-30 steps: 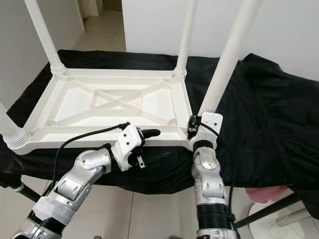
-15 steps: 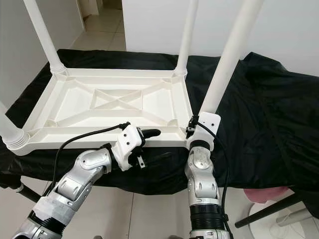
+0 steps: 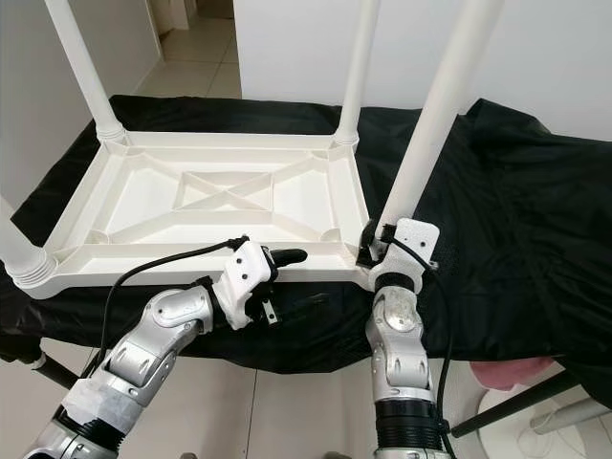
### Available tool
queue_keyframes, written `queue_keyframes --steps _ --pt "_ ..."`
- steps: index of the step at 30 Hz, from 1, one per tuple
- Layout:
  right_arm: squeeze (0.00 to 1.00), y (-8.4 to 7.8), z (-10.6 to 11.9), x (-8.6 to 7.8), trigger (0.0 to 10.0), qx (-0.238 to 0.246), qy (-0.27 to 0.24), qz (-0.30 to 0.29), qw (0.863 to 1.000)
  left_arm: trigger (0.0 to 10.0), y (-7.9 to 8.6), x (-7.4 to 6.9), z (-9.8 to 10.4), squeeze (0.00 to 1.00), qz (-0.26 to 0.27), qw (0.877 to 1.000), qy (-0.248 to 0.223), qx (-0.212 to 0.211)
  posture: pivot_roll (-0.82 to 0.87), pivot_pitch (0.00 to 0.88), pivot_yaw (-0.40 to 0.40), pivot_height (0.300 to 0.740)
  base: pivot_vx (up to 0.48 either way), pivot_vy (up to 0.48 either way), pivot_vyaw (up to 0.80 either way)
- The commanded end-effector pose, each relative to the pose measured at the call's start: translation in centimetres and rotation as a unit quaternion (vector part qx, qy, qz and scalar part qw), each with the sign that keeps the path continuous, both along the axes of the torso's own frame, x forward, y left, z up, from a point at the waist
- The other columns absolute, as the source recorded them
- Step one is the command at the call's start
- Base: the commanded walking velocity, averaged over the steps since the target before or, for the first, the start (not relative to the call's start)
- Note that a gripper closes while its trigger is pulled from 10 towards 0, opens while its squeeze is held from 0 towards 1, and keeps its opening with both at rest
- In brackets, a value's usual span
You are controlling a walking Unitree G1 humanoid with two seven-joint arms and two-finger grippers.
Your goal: Building children table
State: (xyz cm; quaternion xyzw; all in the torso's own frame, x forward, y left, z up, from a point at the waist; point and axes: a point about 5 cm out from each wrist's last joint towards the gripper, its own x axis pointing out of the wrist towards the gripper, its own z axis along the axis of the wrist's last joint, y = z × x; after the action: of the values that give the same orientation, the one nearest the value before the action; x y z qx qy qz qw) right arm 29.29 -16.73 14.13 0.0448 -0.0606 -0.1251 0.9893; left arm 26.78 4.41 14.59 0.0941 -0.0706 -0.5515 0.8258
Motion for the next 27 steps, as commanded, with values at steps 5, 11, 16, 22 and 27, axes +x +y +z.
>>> queue_keyframes --steps 5,11,16,22,27 --pt "0.0 -0.1 -0.8 -1.3 10.0 0.02 -0.015 0.068 0.997 10.0 0.2 0.2 0.2 0.0 0.025 1.0 -0.012 -0.012 -0.08 0.0 -0.011 0.74 0.0 0.0 0.0" --pt "0.0 -0.7 -1.4 -2.0 10.0 0.002 -0.029 0.075 0.997 10.0 0.8 1.2 0.6 0.0 0.071 0.996 0.015 -0.049 -0.08 0.0 -0.002 0.74 0.0 0.0 0.0" --pt "0.0 -0.8 -1.6 -1.9 10.0 -0.024 -0.03 0.128 0.991 10.0 0.9 1.4 0.7 0.0 0.091 0.994 0.019 -0.053 -0.09 0.0 0.008 0.74 0.0 0.0 0.0" --pt "0.0 -1.6 -1.3 -1.5 10.0 -0.047 -0.038 0.215 0.975 10.0 0.8 0.7 0.8 0.0 0.044 0.998 0.012 -0.054 -0.09 0.0 0.007 0.74 0.0 0.0 0.0" --pt "0.0 -2.7 -1.2 -0.3 10.0 -0.079 -0.021 0.314 0.946 10.0 0.8 -0.4 0.1 0.0 -0.019 1.0 0.009 -0.008 -0.08 0.0 -0.004 0.74 0.0 0.0 0.0"
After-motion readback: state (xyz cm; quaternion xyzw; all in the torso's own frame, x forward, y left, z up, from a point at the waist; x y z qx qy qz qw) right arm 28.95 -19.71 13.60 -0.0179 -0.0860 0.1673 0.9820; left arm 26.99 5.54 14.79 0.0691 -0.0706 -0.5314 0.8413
